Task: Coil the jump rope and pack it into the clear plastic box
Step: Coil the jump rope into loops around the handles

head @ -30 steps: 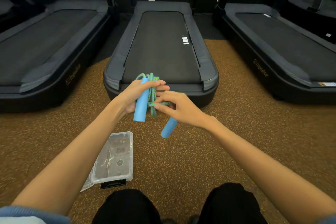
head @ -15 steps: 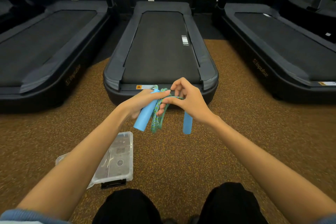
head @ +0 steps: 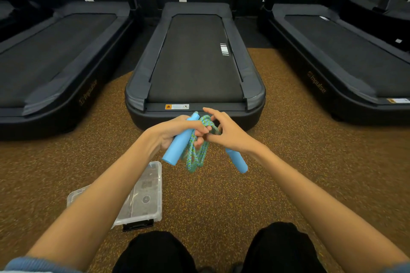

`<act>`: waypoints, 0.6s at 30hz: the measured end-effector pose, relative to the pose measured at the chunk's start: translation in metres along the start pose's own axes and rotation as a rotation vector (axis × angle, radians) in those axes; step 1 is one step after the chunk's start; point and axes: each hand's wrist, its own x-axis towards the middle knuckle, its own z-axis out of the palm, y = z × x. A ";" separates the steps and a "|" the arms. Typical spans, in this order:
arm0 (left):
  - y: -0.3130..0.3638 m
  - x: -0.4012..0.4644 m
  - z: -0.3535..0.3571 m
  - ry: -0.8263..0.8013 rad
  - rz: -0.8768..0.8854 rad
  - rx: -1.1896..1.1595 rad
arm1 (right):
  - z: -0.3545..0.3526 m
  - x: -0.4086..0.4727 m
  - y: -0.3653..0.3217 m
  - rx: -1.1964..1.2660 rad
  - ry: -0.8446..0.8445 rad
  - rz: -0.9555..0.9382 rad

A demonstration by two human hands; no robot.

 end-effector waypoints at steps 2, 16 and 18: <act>0.001 0.000 0.008 -0.028 -0.033 -0.056 | 0.004 0.005 -0.002 0.040 -0.063 0.041; 0.008 -0.009 0.007 -0.221 0.083 -0.220 | 0.012 0.006 -0.009 0.565 -0.203 0.215; 0.010 -0.008 0.006 -0.173 0.141 -0.181 | 0.011 0.002 -0.012 0.675 -0.188 0.230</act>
